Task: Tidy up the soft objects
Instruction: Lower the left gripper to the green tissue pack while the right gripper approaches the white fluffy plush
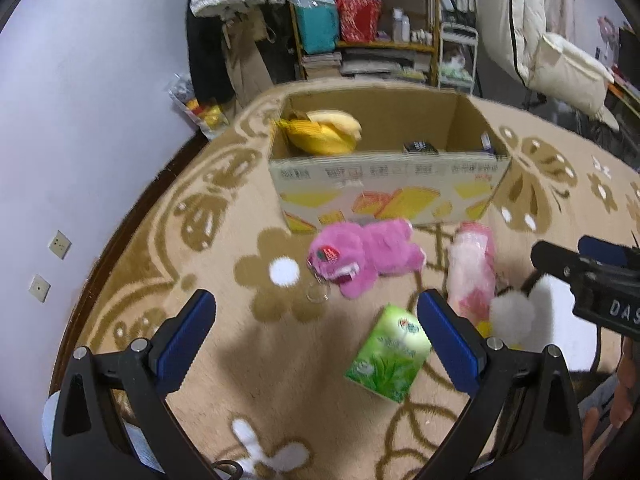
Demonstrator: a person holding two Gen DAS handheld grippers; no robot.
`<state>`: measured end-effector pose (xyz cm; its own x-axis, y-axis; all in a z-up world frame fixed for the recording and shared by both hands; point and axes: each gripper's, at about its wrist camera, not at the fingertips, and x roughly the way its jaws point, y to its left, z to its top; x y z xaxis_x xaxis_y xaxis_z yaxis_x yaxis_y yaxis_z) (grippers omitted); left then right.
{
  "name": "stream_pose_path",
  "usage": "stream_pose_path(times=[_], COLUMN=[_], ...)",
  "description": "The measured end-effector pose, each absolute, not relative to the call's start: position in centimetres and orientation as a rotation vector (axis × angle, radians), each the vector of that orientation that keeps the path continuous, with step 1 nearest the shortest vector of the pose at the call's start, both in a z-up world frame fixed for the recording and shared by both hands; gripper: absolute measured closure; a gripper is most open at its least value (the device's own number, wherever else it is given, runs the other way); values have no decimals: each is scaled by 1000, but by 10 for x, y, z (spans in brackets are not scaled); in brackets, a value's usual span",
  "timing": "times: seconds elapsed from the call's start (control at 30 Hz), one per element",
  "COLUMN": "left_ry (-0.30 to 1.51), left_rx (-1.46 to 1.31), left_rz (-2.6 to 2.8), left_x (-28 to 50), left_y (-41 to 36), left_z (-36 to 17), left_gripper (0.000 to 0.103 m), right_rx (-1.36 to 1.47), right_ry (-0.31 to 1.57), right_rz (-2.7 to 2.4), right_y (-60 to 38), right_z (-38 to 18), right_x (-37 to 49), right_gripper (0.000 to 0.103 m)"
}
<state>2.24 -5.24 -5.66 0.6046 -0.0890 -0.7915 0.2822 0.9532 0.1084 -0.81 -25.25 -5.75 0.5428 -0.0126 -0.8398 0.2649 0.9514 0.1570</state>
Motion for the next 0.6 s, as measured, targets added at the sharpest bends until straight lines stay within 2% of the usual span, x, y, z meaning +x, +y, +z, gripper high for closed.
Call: stream_pose_path(times=[0.6], left_ry=[1079], left_rx=[282], left_rz=[-269], left_x=[38], left_y=[-70], left_z=[-105], left_gripper=[3], right_rx=[310], right_ry=[1162], right_rz=[-186], right_y=[-258], right_z=[-104], right_x=[13], right_gripper=[14])
